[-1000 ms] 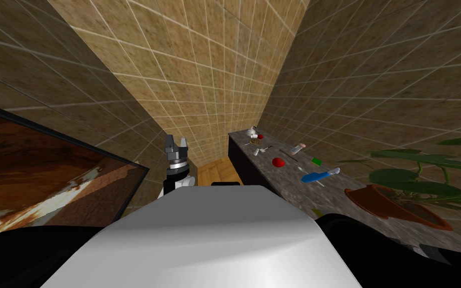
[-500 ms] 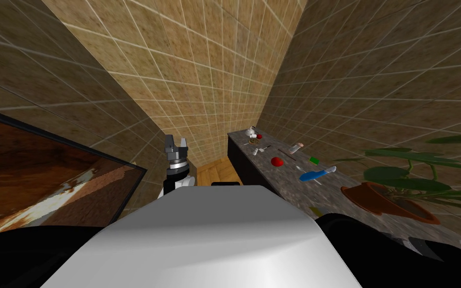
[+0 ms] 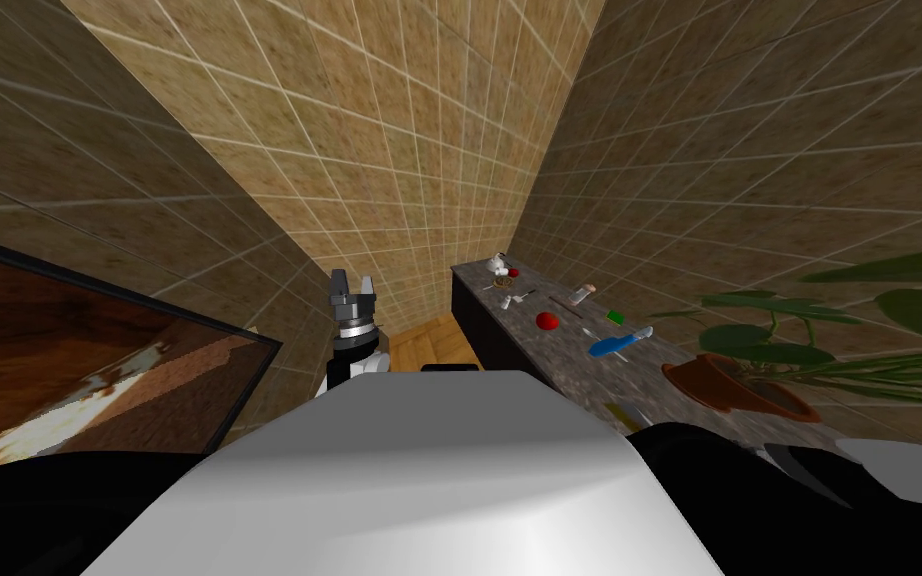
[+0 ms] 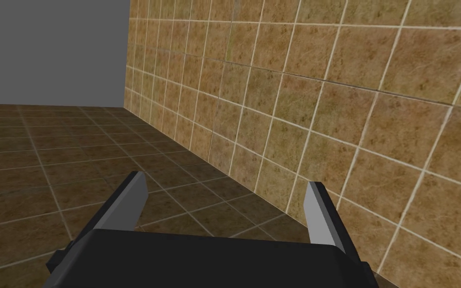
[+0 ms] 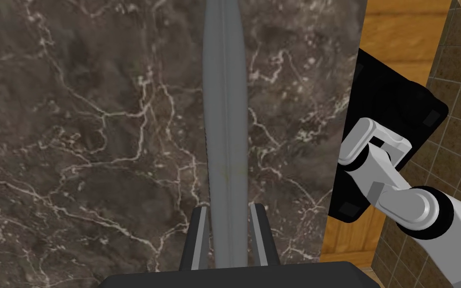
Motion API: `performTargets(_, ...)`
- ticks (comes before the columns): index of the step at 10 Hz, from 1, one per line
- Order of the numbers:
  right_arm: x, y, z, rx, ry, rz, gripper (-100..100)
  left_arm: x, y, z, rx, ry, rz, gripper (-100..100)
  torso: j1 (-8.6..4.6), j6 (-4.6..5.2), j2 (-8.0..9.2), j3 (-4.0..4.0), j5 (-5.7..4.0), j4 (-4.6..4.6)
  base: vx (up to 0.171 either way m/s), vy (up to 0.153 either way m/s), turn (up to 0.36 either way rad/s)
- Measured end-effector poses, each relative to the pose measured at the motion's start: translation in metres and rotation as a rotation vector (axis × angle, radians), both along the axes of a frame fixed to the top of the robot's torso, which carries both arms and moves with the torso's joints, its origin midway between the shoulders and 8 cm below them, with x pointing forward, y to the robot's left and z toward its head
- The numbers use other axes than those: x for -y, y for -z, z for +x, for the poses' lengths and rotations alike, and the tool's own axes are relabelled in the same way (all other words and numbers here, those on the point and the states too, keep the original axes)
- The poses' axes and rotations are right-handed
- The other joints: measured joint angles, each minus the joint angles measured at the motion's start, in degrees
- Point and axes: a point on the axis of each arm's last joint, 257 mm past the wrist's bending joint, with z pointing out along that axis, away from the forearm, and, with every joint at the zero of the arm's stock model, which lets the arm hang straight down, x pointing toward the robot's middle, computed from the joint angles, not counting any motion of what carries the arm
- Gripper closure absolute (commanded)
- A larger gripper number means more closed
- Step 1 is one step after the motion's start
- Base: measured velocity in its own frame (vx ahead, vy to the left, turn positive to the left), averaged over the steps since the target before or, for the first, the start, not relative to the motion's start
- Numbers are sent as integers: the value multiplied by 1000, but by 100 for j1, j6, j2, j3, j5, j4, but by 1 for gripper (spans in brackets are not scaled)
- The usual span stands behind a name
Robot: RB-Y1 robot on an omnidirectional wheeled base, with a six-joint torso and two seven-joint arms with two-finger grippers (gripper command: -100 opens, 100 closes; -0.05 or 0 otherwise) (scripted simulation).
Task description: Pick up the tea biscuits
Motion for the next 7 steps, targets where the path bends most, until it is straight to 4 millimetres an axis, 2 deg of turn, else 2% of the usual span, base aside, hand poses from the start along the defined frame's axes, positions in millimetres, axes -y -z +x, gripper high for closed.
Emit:
performTargets(3, -7, 7, 7, 3, -14, 13, 100, 0, 0, 0, 0, 0, 0, 0, -2, -21, -16, -6, -57, 3, -1, 0, 2)
performTargets(5, -14, 7, 19, 5, -35, 26, 100, 0, 0, 0, 0, 0, 0, 0, -8, -23, -24, -11, -64, 2, 1, -18, -90)
performTargets(7, -17, 11, 21, -9, -48, 31, 100, 0, 0, 0, 0, 0, 0, 0, -20, -26, -25, -12, -74, 0, 1, -10, 0)
